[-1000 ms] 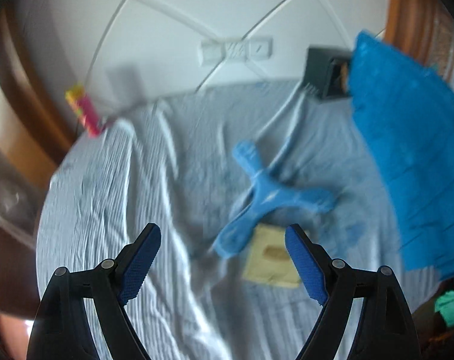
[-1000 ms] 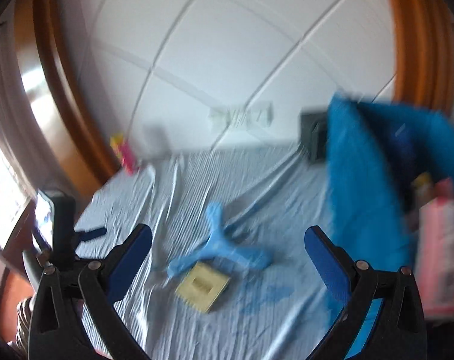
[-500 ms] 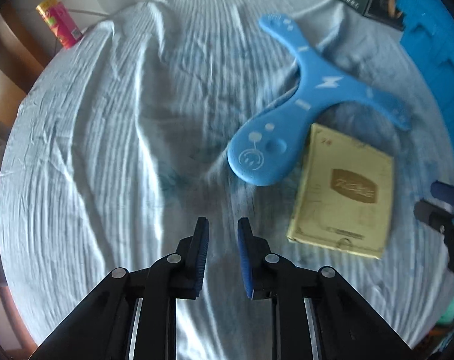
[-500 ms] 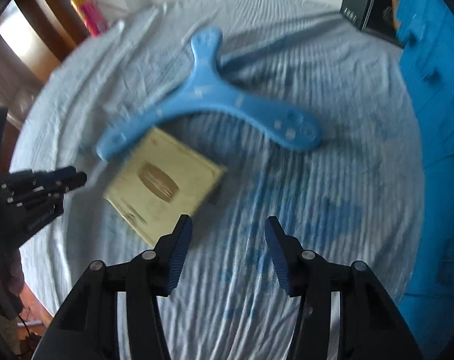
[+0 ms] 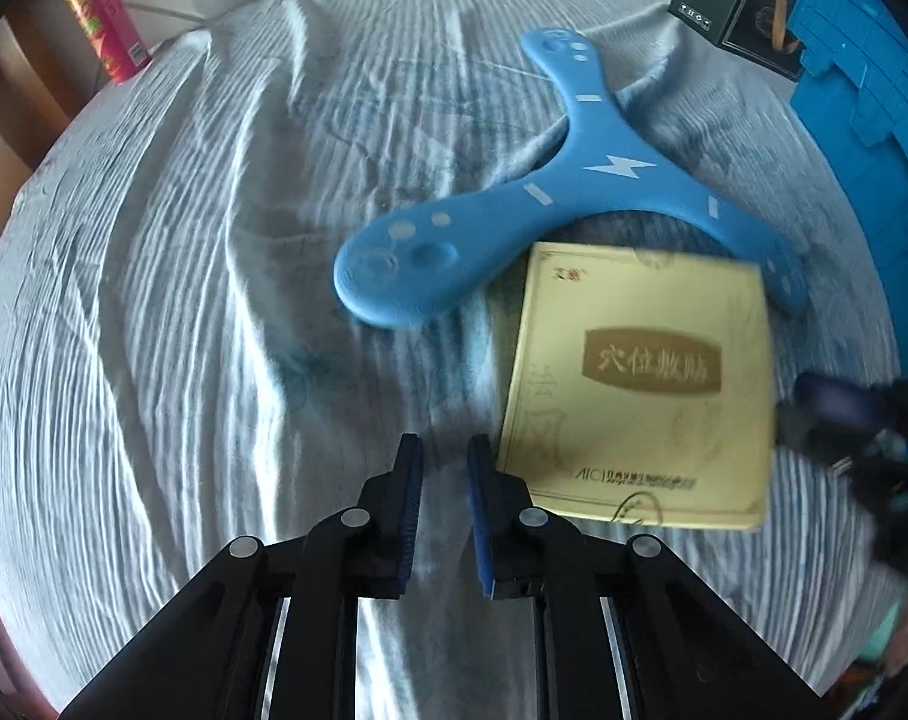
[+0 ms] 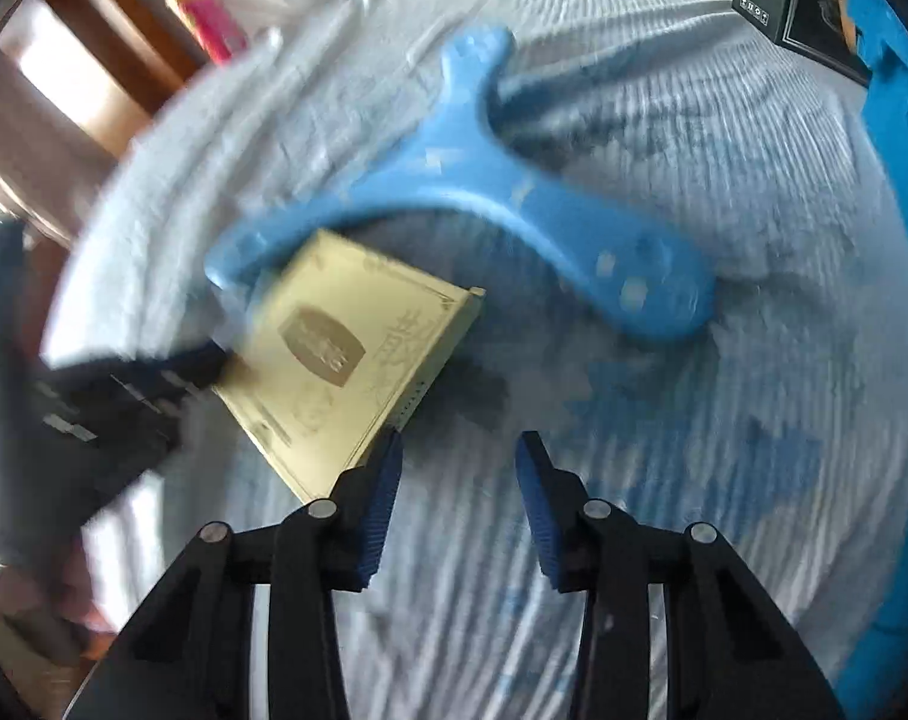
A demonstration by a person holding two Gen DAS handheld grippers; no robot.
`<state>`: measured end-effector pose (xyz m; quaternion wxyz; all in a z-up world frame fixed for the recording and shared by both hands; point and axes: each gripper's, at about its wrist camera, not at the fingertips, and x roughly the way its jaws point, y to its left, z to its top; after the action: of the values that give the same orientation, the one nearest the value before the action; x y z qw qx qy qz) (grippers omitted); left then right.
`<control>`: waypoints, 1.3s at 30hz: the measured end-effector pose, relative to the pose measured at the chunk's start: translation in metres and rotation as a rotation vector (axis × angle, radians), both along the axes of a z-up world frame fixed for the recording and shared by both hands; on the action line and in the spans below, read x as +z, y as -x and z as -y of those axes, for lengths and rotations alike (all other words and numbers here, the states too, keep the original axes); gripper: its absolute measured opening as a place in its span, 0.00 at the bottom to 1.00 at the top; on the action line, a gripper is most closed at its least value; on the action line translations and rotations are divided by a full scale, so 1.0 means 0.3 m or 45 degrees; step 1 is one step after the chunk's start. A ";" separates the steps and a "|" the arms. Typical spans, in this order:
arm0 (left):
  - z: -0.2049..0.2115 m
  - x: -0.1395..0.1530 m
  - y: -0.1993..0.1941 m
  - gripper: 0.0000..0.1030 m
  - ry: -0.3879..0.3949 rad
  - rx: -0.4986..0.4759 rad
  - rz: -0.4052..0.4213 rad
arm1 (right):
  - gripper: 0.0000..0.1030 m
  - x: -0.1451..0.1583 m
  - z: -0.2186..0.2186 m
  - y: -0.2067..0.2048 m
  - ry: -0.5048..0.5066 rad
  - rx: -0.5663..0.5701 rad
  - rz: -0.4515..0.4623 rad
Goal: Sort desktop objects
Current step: 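Grasp the beige box on its edge with the left gripper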
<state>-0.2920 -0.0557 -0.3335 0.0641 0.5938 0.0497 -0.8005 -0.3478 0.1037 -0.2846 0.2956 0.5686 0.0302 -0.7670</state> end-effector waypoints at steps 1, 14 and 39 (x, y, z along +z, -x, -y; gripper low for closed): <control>0.003 0.003 -0.003 0.14 -0.009 0.002 0.004 | 0.39 0.016 -0.011 0.004 0.056 -0.008 0.010; 0.114 0.207 -0.077 0.45 -0.071 0.074 -0.114 | 0.39 0.145 0.168 0.020 0.405 0.164 0.120; 0.023 0.198 0.028 0.22 -0.051 -0.065 -0.194 | 0.39 0.126 0.182 0.082 0.444 0.116 0.189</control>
<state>-0.3005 -0.0626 -0.2739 0.0279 0.5335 0.0552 -0.8435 -0.3724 0.0490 -0.2468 0.4254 0.5620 -0.0993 -0.7024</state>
